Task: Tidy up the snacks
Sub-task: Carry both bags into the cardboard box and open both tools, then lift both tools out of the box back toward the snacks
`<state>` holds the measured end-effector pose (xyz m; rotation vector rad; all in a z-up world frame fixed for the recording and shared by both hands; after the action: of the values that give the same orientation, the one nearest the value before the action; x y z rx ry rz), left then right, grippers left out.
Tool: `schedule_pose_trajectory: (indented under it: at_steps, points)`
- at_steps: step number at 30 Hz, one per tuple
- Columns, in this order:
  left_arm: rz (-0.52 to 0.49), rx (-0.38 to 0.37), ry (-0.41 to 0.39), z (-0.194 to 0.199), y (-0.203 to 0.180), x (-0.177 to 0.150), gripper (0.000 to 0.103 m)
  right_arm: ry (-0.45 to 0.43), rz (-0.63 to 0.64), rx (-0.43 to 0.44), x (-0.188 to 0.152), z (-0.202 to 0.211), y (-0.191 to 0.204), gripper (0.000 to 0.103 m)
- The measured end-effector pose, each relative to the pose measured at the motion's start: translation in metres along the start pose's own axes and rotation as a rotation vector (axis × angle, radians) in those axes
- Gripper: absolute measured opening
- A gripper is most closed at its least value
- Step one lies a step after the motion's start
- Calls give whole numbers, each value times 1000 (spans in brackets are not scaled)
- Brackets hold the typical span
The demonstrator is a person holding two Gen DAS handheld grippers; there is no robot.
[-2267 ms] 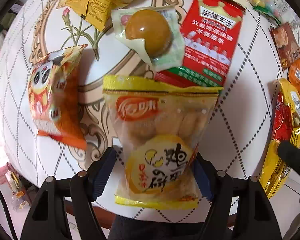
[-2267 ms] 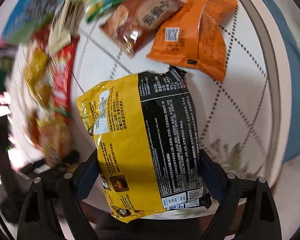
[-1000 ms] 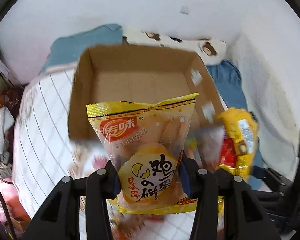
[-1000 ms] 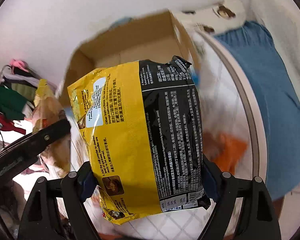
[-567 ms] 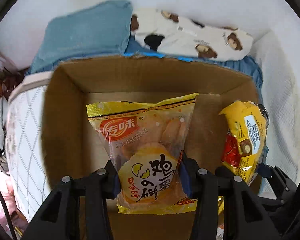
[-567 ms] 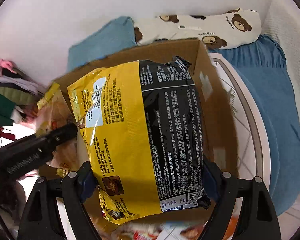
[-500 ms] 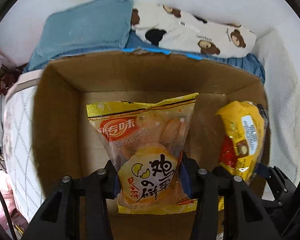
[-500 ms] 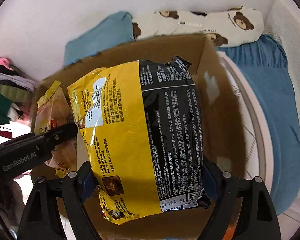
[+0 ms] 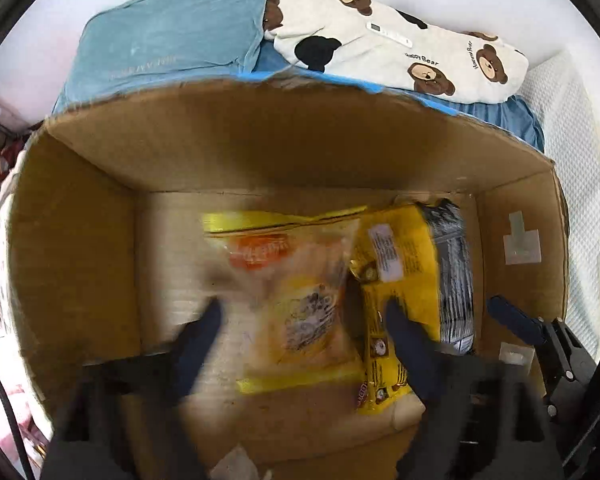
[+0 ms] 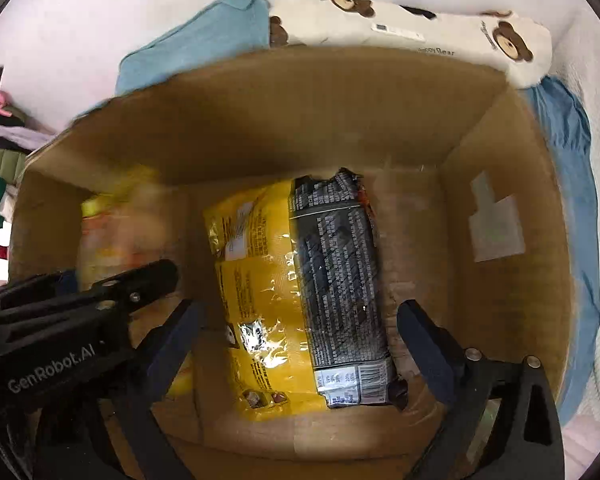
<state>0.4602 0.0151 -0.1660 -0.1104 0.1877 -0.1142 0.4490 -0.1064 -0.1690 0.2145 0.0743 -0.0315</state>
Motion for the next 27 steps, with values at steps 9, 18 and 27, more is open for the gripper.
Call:
schedule_pose_trajectory:
  at_steps: [9,18,27]
  points:
    - [30,4,-64,12,9,-21,92,-28,19,-1,-34,11,5,100]
    - [60,26,-233,47,16,-86,92,-120,57,-1,-88,36,3,100]
    - [55,70,-372,81,14,-148,92,-229,78,-39,-125,70,-5,100]
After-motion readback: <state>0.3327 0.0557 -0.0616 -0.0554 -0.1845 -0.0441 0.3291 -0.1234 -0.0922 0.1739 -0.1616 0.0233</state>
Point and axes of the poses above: each gripper's, at about its wrist camera, not at the fingertips, and z roughly against the way its jaws point, y to its left, x to its top, the point moved 3 cm from there along -z, roughly the way its jaws point, and after that the axes turned 14 degrees about y, right-handed, at the moved point
